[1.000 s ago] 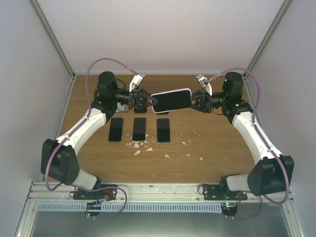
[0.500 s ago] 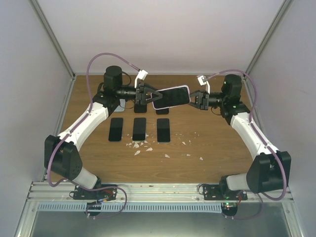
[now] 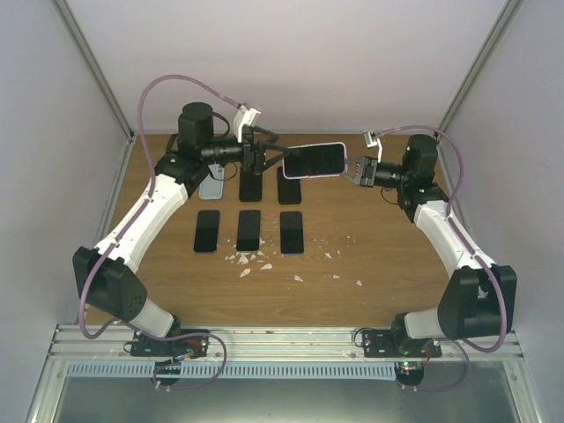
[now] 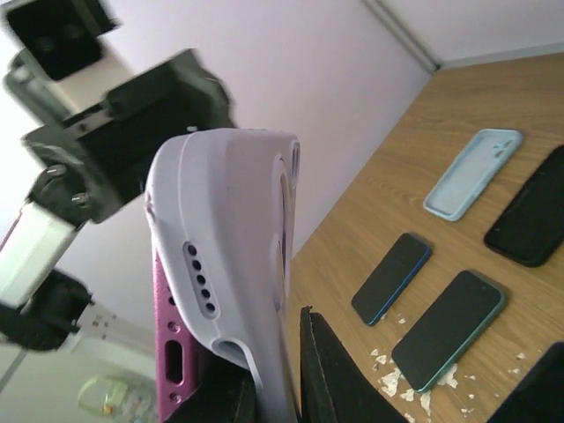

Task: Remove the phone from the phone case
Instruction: Remove the phone case from the phone.

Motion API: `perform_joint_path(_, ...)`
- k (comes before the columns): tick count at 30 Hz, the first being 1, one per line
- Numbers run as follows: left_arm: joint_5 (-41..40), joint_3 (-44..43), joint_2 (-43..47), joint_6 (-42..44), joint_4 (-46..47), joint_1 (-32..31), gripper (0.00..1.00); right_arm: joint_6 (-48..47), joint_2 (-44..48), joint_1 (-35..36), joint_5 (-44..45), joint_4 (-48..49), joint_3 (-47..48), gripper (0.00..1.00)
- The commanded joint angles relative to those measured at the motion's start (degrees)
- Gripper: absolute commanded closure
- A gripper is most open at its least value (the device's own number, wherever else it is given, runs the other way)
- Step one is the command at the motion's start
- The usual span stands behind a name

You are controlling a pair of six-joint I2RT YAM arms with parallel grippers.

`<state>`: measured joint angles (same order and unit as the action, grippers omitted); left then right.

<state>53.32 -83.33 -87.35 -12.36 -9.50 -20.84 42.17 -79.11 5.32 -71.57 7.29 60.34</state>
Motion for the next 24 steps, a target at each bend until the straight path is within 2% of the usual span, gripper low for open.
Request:
perform_joint_path(1,-10.47,-5.73,1.84,12.56,-5.09,-0.24,0.19,4.70,-0.57,-1.43,6.36,1.71,1.54,1.00)
perform_joint_path(6,-16.38,-7.25,3.14,19.46,-6.63,-2.03,0.18,1.33,0.98,-1.44,14.73,-3.65,3.99,1.00)
perform_joint_path(11,-20.68,-6.57,3.77,20.02,-6.04,-5.82,0.18,-4.46,0.15,-1.43,23.94,-12.83,7.42,1.00)
perform_joint_path(13,-21.65,-5.23,4.19,22.25,-5.05,-8.24,0.18,-2.84,-0.26,-1.44,24.50,-12.96,6.94,1.00)
perform_joint_path(17,-29.41,-5.47,2.64,29.57,-5.18,-14.30,0.18,2.81,-1.10,-1.39,23.41,-11.67,5.68,1.00)
perform_joint_path(20,-35.98,-5.59,1.46,38.83,-3.83,-18.54,0.19,7.52,-1.54,-1.38,22.43,-10.52,4.87,1.00)
perform_joint_path(24,-38.56,-2.25,0.98,49.84,1.04,-21.55,0.18,13.59,-2.33,-1.34,20.54,-7.68,2.77,0.99)
